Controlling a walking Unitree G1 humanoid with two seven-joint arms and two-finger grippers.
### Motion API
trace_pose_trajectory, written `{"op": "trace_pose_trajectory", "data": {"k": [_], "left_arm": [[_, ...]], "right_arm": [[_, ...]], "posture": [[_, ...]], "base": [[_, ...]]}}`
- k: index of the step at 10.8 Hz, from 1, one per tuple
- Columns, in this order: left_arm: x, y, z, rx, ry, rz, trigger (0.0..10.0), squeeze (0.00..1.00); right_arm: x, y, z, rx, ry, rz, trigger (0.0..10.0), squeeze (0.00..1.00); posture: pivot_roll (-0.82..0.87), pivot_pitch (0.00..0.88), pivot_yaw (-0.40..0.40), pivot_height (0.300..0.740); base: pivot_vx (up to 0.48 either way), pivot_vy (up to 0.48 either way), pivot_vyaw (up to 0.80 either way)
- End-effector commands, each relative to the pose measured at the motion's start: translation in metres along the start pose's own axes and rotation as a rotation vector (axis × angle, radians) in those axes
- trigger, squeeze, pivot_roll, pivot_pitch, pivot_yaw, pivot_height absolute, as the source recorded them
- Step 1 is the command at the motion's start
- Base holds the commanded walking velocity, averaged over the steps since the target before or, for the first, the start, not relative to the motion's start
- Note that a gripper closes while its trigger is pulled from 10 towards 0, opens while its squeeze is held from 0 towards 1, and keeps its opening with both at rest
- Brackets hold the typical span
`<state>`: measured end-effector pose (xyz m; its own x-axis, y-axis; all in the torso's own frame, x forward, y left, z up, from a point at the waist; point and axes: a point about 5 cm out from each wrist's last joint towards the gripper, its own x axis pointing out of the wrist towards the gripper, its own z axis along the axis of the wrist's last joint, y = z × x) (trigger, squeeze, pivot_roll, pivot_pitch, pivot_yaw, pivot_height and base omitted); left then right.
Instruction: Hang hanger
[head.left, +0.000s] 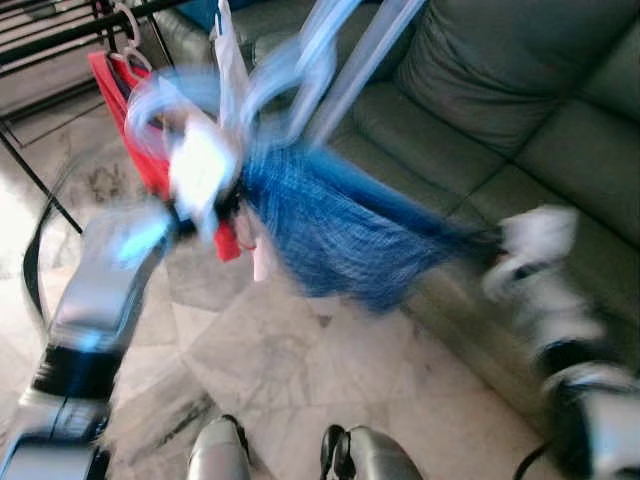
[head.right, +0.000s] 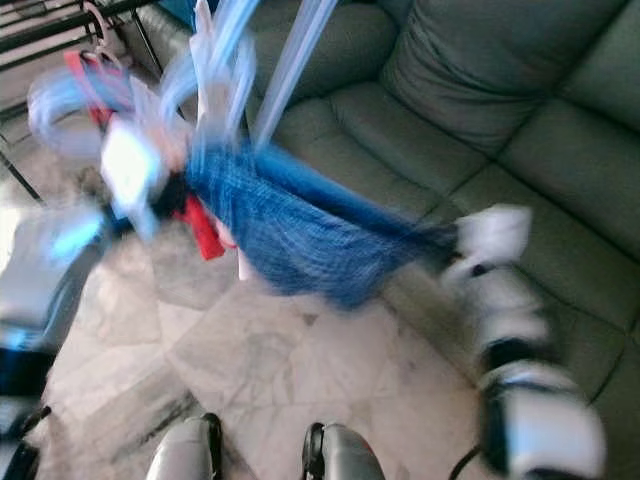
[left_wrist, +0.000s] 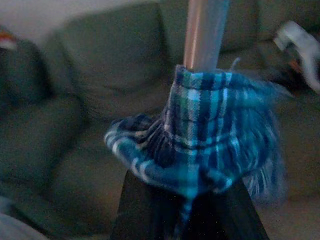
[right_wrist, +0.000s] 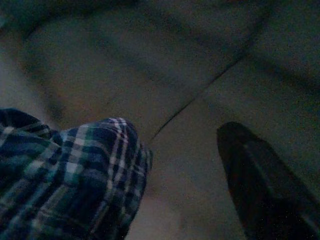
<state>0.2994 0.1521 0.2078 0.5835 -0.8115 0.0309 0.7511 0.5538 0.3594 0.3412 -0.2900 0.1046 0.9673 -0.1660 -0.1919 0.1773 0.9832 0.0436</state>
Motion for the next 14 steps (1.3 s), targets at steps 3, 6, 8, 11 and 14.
{"op": "trace_pose_trajectory", "data": {"k": [3,6,8,11,14], "left_arm": [[-0.033,-0.029,-0.033,-0.139,0.159,-0.293,0.0,0.00],[-0.049,-0.069,-0.078,-0.052,0.426,-0.655,0.0,0.00],[-0.053,-0.071,-0.090,0.033,0.544,-0.737,0.0,0.00],[-0.060,-0.060,-0.143,-0.013,0.777,-0.608,0.0,0.00],[-0.069,-0.044,-0.166,-0.045,0.886,-0.370,0.0,0.00]], "right_arm": [[0.007,-0.013,0.040,0.048,-0.124,-0.107,0.0,0.00],[0.018,0.018,0.061,0.032,-0.169,-0.010,0.0,0.00],[0.019,0.025,0.060,0.002,-0.172,0.011,0.0,0.00],[0.020,0.050,0.073,-0.071,-0.247,0.143,0.0,0.00],[0.017,0.050,0.071,-0.089,-0.267,0.171,0.0,0.00]], "posture": [[0.06,0.149,-0.108,0.740],[0.07,0.141,-0.113,0.740],[0.07,0.137,-0.107,0.740],[0.05,0.128,-0.100,0.740],[0.05,0.127,-0.096,0.740]], "base": [[0.000,0.000,0.00],[0.000,0.000,0.00],[0.000,0.000,0.00],[0.000,0.000,0.00],[0.000,0.000,0.00]]}}
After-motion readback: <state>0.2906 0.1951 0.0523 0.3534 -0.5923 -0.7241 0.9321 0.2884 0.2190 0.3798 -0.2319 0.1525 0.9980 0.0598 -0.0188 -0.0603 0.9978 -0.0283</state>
